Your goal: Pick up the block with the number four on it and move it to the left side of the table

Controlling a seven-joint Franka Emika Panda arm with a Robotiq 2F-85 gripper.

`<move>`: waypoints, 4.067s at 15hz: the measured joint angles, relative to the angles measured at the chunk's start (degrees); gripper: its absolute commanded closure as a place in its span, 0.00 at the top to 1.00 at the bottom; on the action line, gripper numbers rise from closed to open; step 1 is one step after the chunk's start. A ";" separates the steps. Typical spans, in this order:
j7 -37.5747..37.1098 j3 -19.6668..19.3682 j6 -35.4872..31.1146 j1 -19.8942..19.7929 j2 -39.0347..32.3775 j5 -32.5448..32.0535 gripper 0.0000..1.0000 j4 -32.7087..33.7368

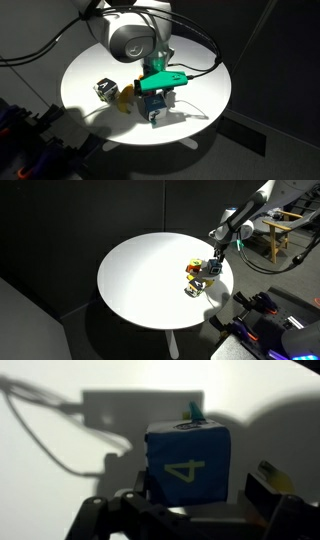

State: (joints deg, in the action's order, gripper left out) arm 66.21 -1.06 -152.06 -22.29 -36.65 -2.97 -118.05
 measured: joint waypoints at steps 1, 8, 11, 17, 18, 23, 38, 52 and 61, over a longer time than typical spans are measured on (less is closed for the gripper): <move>0.00 0.00 -0.42 0.08 -0.15 0.00 1.00 0.01; 0.00 0.00 -2.64 0.28 -1.57 -0.02 1.00 0.20; 0.00 0.00 -3.37 0.28 -2.27 -0.02 1.00 0.43; 0.00 -0.07 -3.98 0.27 -3.64 -0.05 0.68 1.20; 0.00 -0.08 -3.98 0.29 -3.82 -0.05 0.58 1.29; -0.54 -0.08 -3.66 0.36 -3.85 -0.05 0.25 1.71; -17.77 -0.15 3.80 2.99 1.53 0.05 0.06 0.74; -35.52 2.71 4.39 6.46 9.15 6.04 0.06 -4.78; -50.22 3.39 -1.32 12.56 10.23 7.02 0.16 -5.97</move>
State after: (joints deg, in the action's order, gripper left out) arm 15.99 2.32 -153.39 -9.73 -26.42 4.06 -124.02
